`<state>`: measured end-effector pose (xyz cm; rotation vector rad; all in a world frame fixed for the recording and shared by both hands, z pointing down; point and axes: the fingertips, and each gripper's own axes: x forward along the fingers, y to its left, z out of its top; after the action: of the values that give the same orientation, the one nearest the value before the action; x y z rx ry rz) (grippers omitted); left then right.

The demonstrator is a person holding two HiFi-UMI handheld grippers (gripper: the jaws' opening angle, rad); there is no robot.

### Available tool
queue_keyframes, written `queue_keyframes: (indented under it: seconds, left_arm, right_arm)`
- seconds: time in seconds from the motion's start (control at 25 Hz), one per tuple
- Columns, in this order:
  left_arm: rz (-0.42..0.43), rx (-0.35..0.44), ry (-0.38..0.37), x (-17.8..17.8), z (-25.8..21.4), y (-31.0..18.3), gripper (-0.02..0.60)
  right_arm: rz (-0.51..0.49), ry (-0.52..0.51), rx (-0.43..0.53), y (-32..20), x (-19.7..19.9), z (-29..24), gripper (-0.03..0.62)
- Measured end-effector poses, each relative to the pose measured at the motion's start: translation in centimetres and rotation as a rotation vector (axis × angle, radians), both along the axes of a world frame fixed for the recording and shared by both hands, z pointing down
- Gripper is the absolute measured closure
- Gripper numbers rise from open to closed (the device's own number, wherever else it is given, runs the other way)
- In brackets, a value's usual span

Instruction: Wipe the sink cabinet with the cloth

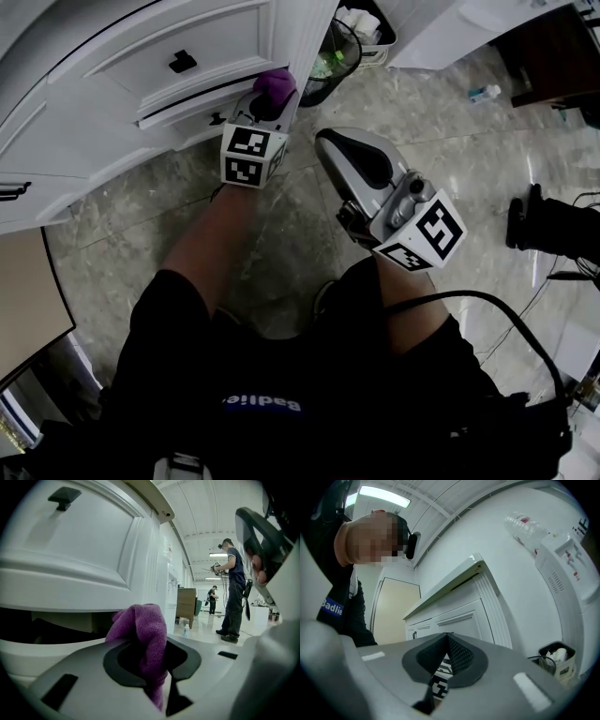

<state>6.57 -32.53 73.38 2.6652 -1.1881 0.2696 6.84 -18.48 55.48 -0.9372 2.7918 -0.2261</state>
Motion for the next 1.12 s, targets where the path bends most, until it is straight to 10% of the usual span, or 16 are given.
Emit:
queue_keyframes:
  seconds: [0.24, 0.68, 1.12]
  left_arm:
    - [-0.052, 0.037, 0.056, -5.0, -1.4, 3.0, 0.494]
    - [-0.393, -0.025, -0.001, -23.5, 3.0, 5.2, 0.494]
    - [-0.298, -0.042, 0.029, -18.4, 3.7, 3.6, 0.494]
  right_arm:
    - [-0.011, -0.032, 0.000, -0.3, -0.8, -0.3, 0.600]
    - [-0.097, -0.048, -0.035, -0.6, -5.3, 0.8, 0.600]
    - [-0.081, -0.037, -0.057, 0.0, -4.4, 1.4, 0.600]
